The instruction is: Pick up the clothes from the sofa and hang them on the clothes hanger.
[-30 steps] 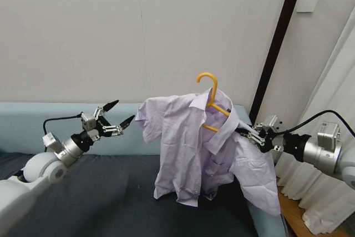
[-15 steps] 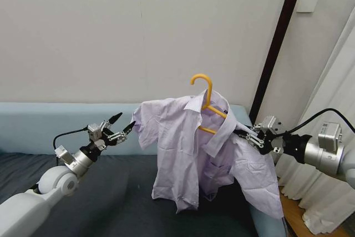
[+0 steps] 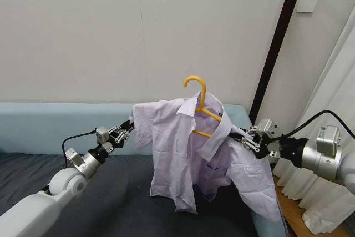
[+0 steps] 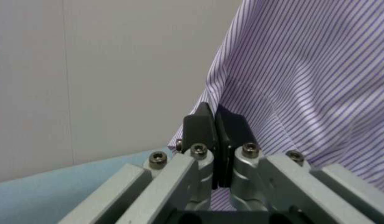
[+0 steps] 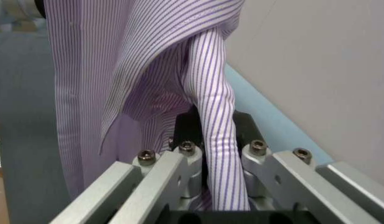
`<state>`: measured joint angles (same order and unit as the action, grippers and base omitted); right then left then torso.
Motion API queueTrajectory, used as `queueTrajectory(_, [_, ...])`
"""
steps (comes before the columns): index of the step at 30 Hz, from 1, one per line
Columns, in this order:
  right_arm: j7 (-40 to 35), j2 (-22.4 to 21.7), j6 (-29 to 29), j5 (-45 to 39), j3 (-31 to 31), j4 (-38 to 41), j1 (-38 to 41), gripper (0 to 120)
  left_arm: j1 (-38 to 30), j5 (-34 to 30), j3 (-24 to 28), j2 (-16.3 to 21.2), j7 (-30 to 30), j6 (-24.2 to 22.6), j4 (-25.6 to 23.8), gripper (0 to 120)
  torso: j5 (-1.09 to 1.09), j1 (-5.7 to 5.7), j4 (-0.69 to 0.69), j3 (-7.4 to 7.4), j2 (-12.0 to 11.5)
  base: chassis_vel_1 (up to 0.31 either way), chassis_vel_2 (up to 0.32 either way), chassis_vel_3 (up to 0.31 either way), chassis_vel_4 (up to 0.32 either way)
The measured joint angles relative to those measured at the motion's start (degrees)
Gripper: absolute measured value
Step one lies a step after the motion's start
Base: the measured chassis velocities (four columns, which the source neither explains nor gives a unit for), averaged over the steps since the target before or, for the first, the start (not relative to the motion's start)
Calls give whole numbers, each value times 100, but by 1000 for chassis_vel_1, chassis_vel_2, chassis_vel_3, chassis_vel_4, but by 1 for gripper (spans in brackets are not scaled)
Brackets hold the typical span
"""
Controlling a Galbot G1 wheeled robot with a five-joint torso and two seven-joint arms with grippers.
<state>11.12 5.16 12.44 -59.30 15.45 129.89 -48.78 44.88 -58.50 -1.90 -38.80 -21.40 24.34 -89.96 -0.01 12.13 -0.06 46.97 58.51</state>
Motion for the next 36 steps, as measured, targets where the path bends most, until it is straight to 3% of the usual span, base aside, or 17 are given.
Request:
queueTrajectory(16, [100, 27, -38, 169, -55, -361, -53, 5, 108, -203, -267, 286, -80, 148, -75, 0, 1, 0, 0, 0, 0, 0, 0, 0, 0])
queueTrajectory(27, [397, -55, -279, 445, -66, -554, -47, 5, -193, -504, -262, 497, -229, 183, 437, 0, 1, 1, 0, 0, 0, 0, 0, 0, 0])
queueTrajectory(33, [288, -64, -259, 391, -62, -497, -24, 5, -158, -326, -199, 471, -39, 171, 311, 0, 0, 0, -1, 0, 0, 0, 0, 0, 0])
queueTrajectory(36, [60, -75, -104, 380, -53, -488, -16, 5, -98, -119, -213, 524, 63, 133, 311, 11, 0, 0, 0, 0, 0, 0, 0, 0, 0])
